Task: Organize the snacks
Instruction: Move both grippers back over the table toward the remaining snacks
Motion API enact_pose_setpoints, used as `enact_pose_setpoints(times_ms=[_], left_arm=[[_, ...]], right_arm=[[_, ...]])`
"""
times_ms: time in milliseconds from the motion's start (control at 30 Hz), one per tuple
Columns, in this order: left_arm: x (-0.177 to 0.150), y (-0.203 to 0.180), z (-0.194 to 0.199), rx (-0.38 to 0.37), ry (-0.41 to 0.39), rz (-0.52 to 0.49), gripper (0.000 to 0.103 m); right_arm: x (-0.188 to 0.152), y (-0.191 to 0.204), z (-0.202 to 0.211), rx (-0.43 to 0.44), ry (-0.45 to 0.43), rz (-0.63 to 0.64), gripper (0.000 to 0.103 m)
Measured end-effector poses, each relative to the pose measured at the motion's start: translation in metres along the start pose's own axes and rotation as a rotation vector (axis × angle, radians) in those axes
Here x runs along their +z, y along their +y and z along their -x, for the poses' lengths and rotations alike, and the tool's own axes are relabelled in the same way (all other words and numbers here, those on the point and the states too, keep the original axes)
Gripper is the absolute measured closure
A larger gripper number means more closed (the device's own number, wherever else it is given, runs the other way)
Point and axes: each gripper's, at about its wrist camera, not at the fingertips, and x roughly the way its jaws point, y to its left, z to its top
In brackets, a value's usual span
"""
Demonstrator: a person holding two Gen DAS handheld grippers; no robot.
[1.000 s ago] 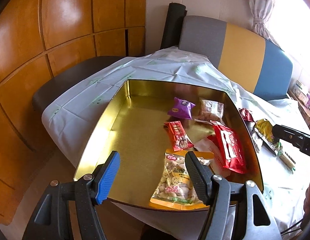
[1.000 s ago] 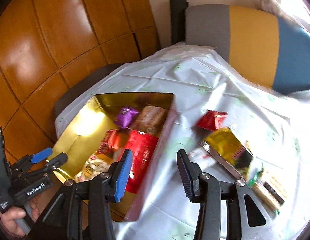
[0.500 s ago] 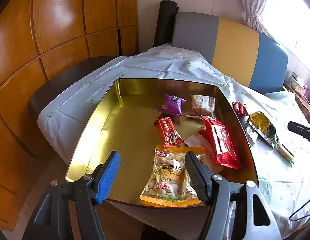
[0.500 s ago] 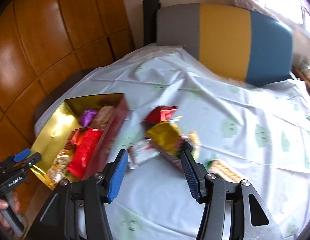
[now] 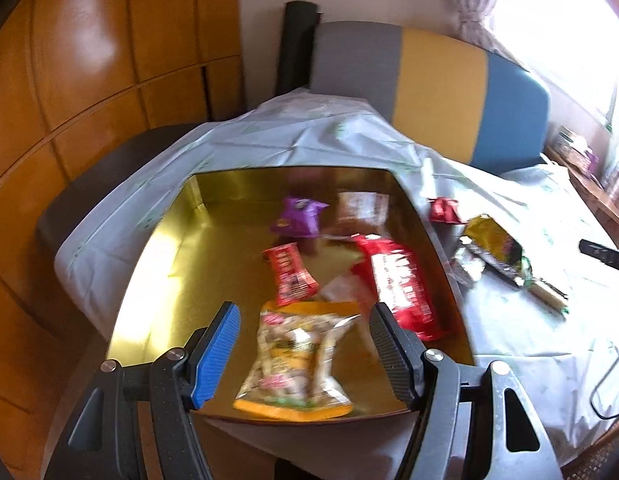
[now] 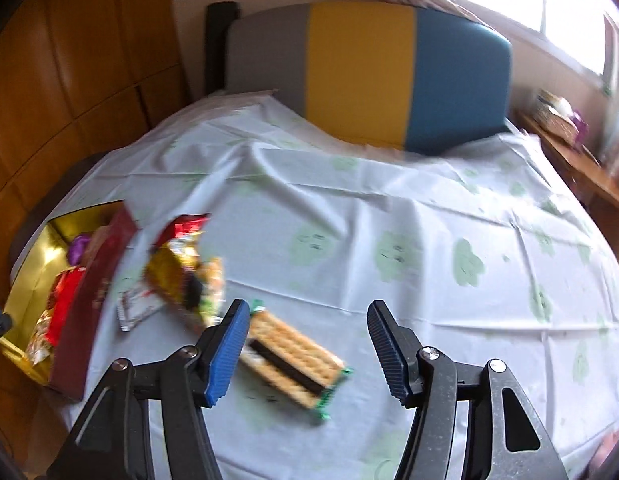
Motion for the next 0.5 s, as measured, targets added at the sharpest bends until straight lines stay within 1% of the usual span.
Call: enact_pose_setpoints(times_ms=[100,133,200,300,400,500], left_arm=[[0.010,-0.020,0.002,-0.060,0.002,-0.044,0.035],[0.014,-0.030,0.001,-0.094,0.010,-0.059,0.035],[0.020,-0.044,0.000,-0.140,0.024,-0.080,0.035],[0.030,-0.069,-0.004,-0.222,0.058,-0.103,0.035],[0.042,-0.097,-0.014,-0.322,0.116,-0.106,0.035],[0.051,-0.119,-0.024,-0.376,0.163,-0.089,0.035]], right_arm=[[-0.003,-0.014,-0.007,-0.011,0.037,-0.064,0.041],[-0.002,-0.017,-0.008,0.001,0.041,-0.079,0.041],[0.000,-0.018,-0.007,0.004,0.030,-0.083,0.040],[0.001,-0.017,-0.006,0.016,0.026,-0.089,0.036],[0.001,-0.014,-0.007,0.029,0.036,-0.093,0.036],[0.002,-0.014,-0.006,0.038,0.034,-0.100,0.031]])
